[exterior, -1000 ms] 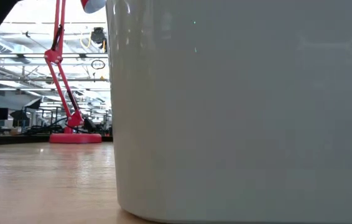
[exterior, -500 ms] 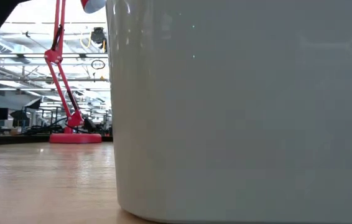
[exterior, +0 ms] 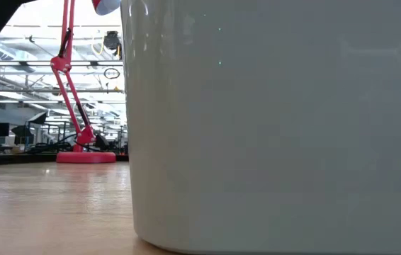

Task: Pick & Place USB Port
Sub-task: Put the white charger cable into the gray bin

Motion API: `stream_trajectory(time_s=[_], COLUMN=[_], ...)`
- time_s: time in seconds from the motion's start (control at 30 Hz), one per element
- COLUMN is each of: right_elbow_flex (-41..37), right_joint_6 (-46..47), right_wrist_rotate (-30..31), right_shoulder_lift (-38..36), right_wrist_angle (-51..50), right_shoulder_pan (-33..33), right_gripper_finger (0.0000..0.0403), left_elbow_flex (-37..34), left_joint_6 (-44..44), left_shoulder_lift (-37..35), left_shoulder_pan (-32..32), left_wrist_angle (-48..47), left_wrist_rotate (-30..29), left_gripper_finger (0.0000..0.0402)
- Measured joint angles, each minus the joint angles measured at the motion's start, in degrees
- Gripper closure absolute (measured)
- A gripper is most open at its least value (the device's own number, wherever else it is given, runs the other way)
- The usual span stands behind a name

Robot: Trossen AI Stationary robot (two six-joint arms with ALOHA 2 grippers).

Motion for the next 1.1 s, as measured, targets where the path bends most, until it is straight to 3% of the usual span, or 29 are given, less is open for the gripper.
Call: stream_trajectory(time_s=[1.1], right_elbow_flex=[0.0], right_joint_6=[0.0], right_wrist_rotate=[0.3], right_shoulder_lift=[0.0], right_wrist_angle=[0.0], right_shoulder_pan=[0.0], right_gripper_finger=[0.0232], left_elbow_flex=[0.1], left_joint_6=[1.0], left_shoulder_lift=[0.3], left_shoulder_pan=[0.4], left_wrist_angle=[1.1], left_wrist_rotate=[-1.1], left_gripper_finger=[0.0313])
